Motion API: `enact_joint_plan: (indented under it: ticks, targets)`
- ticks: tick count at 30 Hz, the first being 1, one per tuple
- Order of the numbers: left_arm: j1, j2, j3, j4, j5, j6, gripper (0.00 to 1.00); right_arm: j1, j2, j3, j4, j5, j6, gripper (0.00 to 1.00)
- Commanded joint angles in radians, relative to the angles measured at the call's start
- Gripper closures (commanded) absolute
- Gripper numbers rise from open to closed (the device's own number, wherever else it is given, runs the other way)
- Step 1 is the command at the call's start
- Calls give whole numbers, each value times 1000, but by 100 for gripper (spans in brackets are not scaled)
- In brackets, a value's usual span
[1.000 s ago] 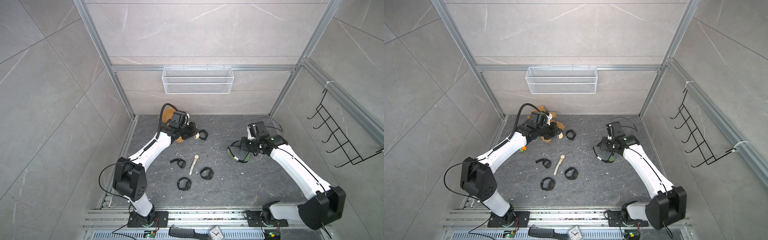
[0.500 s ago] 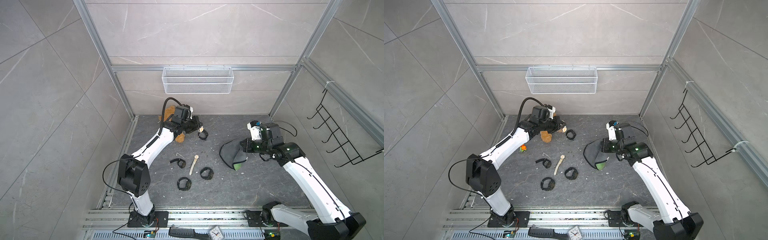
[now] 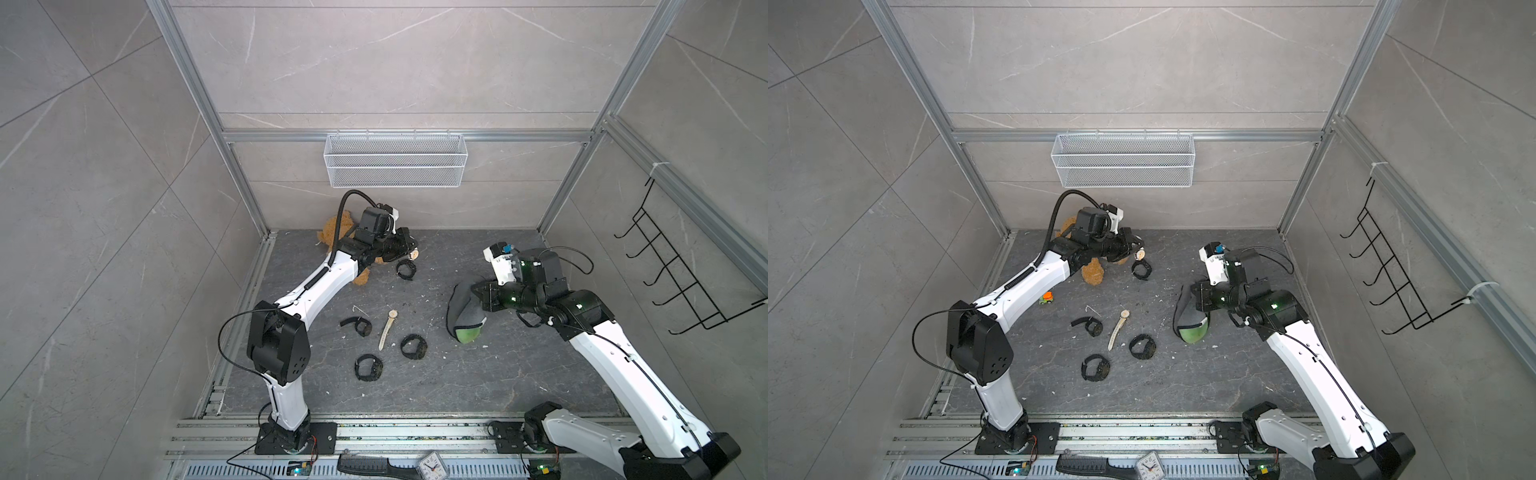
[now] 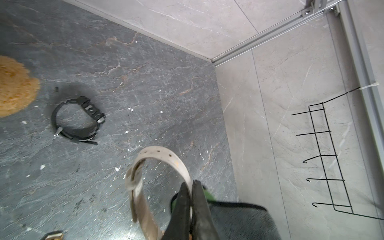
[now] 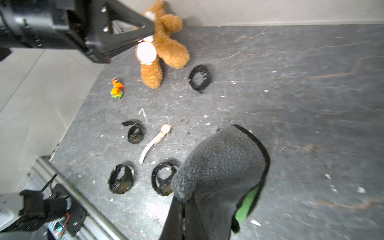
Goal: Wipe the watch dial
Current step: Pick up the cleaning item at the center of the board, then wipe the dirt from the watch dial.
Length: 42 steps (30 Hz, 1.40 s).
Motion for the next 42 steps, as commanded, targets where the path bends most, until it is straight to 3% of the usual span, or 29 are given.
enact_joint_plan:
  ticks: [1,12,29,42]
  targets:
    - [-18,-1,32,110,60,-38,100,20,29,29,86,-86,24,100]
    - [-64,-60,-129,517,38,-201,100,73,142,112,198,-175,62,100]
    - [-91,-205,-266,628,80,-194,100,79,208,156,274,-138,117,100]
    - [-91,-230,-255,598,153,-156,100,79,232,231,292,-113,158,100]
